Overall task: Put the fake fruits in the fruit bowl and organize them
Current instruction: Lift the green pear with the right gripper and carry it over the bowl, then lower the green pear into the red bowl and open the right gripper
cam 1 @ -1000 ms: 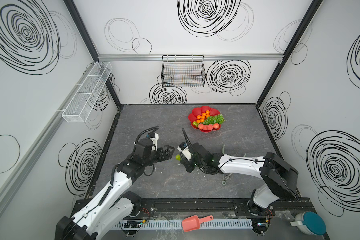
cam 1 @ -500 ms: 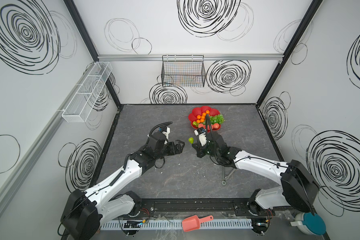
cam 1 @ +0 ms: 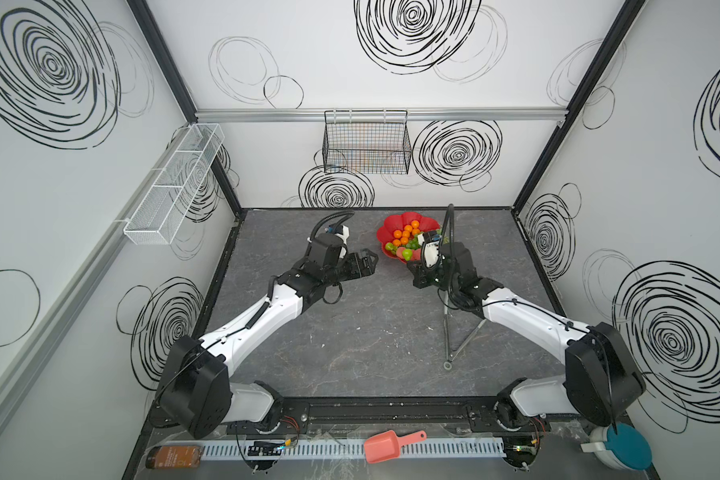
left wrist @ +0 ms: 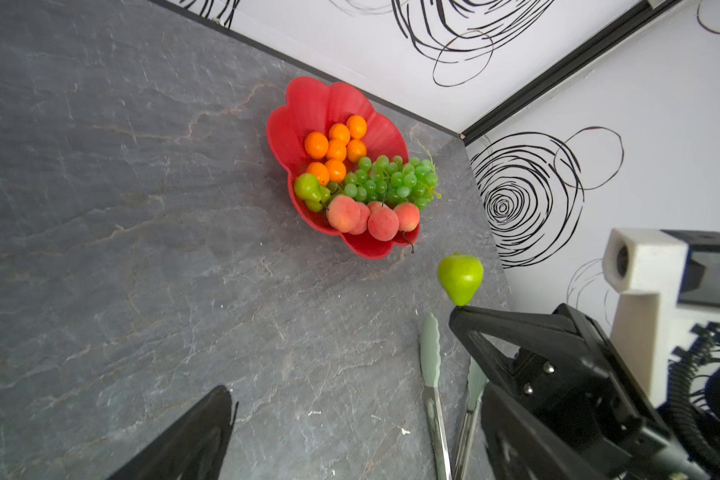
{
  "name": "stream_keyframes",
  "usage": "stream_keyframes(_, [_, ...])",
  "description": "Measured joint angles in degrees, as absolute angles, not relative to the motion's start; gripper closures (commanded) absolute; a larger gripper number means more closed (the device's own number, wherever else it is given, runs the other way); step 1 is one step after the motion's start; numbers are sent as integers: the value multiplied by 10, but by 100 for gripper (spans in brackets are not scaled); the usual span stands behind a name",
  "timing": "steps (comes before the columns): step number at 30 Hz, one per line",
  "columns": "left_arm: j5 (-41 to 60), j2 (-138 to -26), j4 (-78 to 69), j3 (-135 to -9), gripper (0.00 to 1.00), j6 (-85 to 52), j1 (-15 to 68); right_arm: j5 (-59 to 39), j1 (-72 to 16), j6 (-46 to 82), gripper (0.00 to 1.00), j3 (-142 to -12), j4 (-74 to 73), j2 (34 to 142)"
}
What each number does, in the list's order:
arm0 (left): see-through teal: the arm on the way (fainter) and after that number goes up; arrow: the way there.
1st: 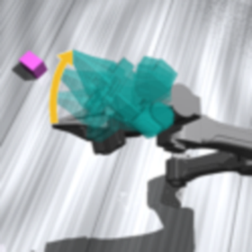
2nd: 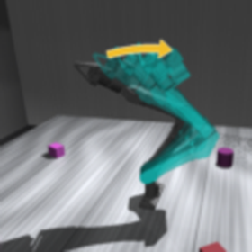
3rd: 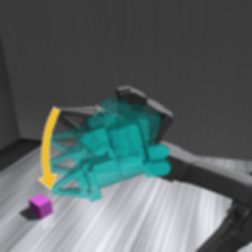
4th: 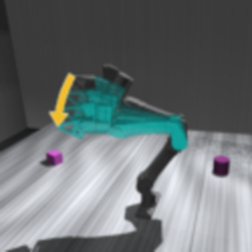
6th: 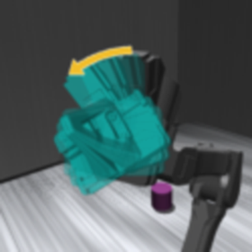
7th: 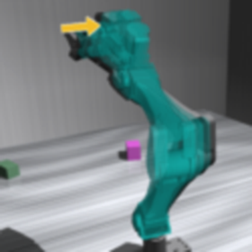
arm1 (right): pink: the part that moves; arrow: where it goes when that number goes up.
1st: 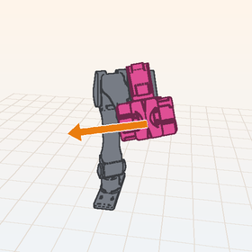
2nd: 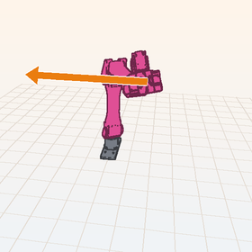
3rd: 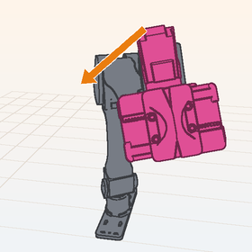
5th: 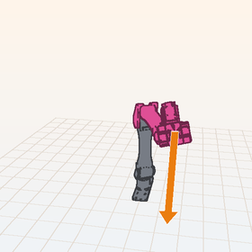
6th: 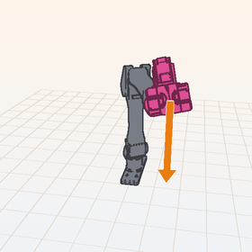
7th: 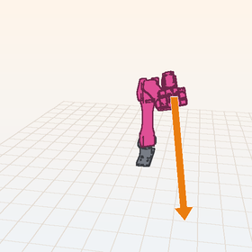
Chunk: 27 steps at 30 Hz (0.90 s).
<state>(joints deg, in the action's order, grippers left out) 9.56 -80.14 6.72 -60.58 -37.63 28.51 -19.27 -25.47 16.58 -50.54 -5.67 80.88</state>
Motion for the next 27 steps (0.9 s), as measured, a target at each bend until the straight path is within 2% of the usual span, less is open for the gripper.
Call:
stream_keyframes(7, [103,-888,68,-697,4,-364,281,-281,-171,133,100,-578,-21,891])
stream_keyframes(17, [135,-990,52,-764,4,-364,272,-294,-164,102,100,-767,79,1069])
stream_keyframes(27, [183,-1000,-9,-735,4,-366,237,-286,-166,60,100,-969,196,1232])
